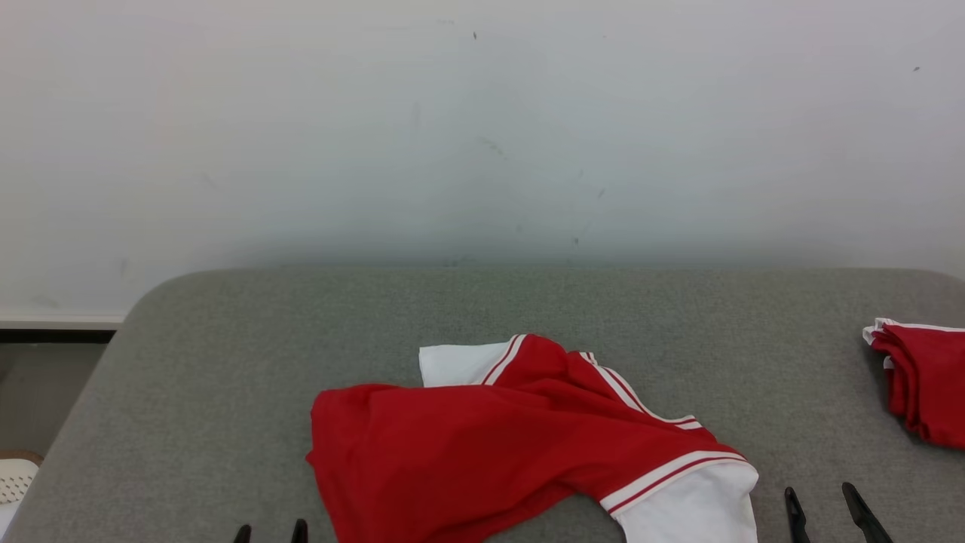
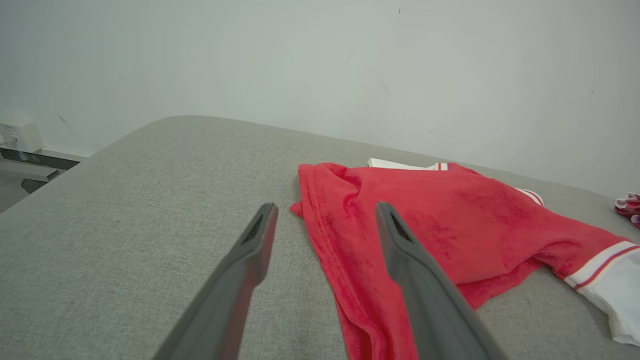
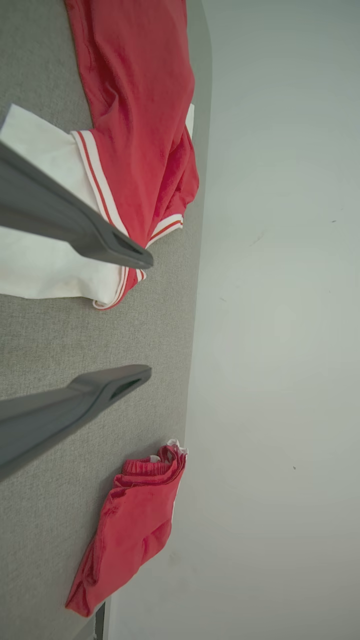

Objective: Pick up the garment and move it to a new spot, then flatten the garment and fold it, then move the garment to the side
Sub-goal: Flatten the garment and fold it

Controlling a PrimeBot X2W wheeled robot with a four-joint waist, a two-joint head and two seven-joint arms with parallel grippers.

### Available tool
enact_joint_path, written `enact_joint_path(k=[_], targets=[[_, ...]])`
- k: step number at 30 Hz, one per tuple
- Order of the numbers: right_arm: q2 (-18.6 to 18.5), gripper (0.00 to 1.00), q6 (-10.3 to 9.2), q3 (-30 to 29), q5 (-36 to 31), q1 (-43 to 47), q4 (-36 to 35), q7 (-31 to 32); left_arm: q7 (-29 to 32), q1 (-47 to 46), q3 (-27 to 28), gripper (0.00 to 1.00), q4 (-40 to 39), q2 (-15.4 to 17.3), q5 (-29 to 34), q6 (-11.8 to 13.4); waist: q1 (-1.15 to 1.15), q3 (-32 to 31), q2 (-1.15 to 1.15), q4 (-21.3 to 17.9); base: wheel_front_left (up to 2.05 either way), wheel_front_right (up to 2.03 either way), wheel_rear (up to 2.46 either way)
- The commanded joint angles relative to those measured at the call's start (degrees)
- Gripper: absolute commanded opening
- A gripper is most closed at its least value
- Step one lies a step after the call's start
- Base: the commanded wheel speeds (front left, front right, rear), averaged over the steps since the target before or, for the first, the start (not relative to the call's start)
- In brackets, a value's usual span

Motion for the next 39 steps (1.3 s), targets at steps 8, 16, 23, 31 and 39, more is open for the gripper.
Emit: enact_joint_path(k=[8,16,23,31,39], targets=[[0.06,1.00,-0.16,0.27,0.84,-0.53,-1.09,0.04,0.01,-0.37,-0.60,1.00,0.80,-0.35,0.76,-1.19,0.00,0.46,0.00,-0.43,0.00,0.00,0.00],[-2.70,1.00,-0.16,3.31,3.86,-1.86,0.19,1.49,3.76,-0.49,-5.30,1.00,3.36,0.81,0.75,-2.20,0.00,1.82,0.00,-0.62,0.00,0.00,0.00],[-5.37,1.00,-0.16,9.01,7.55,-1.80,2.43,11.95,11.37,-0.84,-6.61,1.00,5.28,1.40,-1.50,-2.08,0.00,4.38,0.00,-0.61,0.00,0.00,0.00],[-4.88,1.00,-0.16,9.62,8.80,-1.80,3.67,18.14,15.32,-2.28,-6.81,1.00,6.98,1.75,-2.21,-1.18,0.00,8.05,0.00,0.18,0.00,0.00,0.00],[-4.95,1.00,-0.16,10.20,8.66,-4.28,5.18,18.84,16.16,-4.88,-7.88,1.00,9.95,1.81,-3.03,-1.47,0.00,10.19,0.00,0.67,0.00,0.00,0.00]])
